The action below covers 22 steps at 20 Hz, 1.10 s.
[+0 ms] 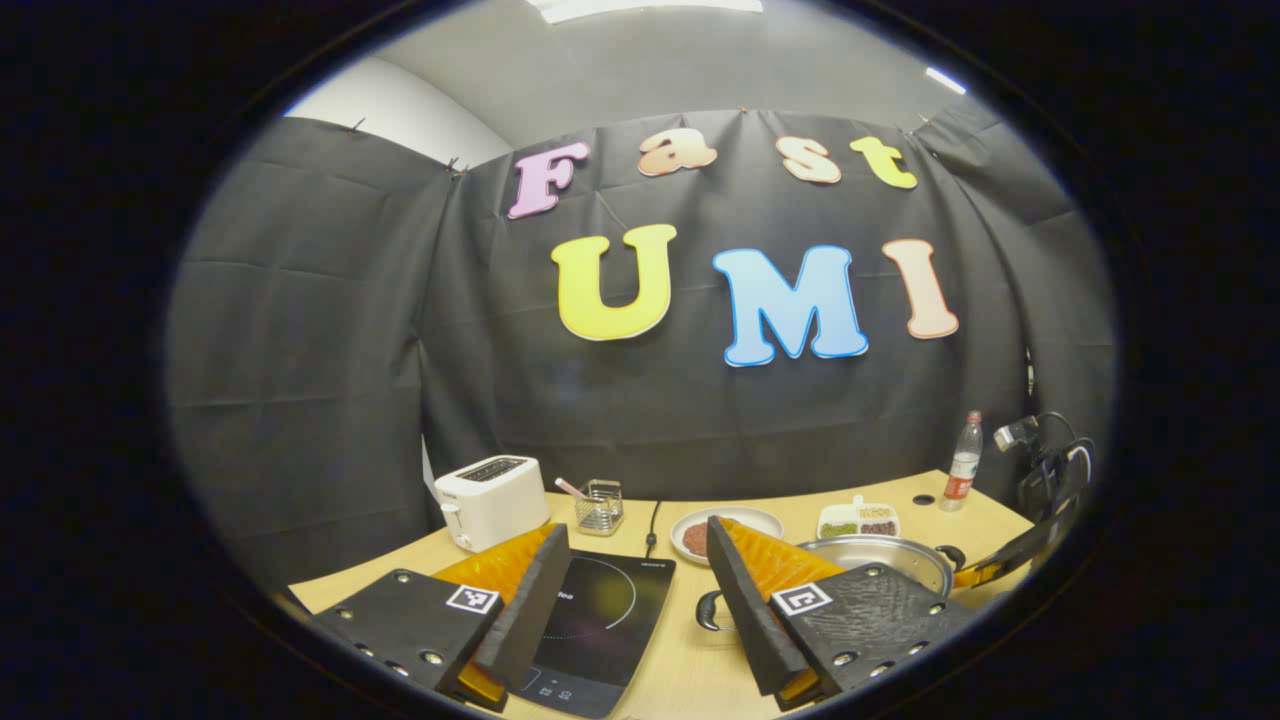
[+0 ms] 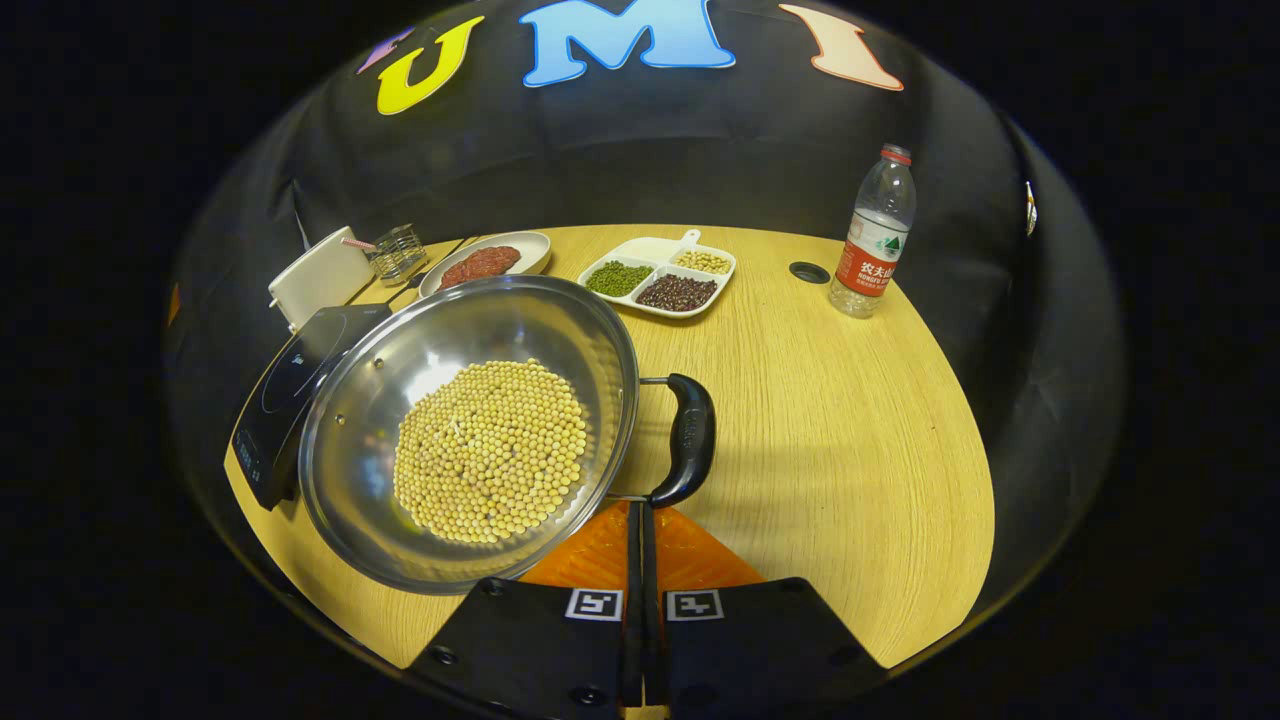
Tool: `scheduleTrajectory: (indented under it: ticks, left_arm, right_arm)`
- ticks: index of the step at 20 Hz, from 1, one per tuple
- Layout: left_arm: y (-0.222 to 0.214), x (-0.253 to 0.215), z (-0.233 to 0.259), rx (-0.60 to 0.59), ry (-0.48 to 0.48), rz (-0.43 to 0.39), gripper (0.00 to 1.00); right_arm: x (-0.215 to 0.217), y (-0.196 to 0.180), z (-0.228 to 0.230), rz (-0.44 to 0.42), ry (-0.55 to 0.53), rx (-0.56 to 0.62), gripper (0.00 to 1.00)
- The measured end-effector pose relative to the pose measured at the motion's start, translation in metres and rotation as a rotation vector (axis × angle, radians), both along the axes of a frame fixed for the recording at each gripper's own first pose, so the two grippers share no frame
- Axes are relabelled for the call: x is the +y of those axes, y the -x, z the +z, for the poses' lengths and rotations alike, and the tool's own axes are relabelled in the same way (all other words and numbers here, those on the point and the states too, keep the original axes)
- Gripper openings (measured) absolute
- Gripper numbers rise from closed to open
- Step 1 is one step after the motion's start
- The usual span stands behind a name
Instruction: First push the handle of the pot to place it horizontally, then grasp the pot with both hands and set it on the induction cooktop.
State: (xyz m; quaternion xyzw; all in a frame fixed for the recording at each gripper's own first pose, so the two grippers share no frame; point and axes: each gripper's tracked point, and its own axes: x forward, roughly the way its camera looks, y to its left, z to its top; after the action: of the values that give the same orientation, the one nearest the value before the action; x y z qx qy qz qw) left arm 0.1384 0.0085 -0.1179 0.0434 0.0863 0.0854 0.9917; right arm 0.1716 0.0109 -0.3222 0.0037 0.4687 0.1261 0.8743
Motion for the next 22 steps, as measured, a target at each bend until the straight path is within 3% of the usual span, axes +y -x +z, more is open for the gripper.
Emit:
scheduleTrajectory:
  ticks: [6,9,13,22]
  left_arm:
    - [-0.014,-0.008,-0.018,0.034,-0.003,-0.042,0.81]
    - [-0.024,-0.011,-0.023,0.039,0.0,-0.071,0.83]
    - [-0.036,-0.017,-0.039,0.073,0.023,-0.12,0.83]
    - [-0.078,-0.032,-0.111,0.231,0.102,-0.209,0.81]
  right_arm:
    - [-0.005,0.008,0.025,0.005,0.027,-0.087,0.03]
    - [-0.001,0.009,0.053,-0.037,-0.028,-0.15,0.03]
    - [-0.002,-0.002,0.074,-0.104,-0.059,-0.229,0.94]
    - [0.002,-0.023,0.07,-0.143,-0.051,-0.276,0.98]
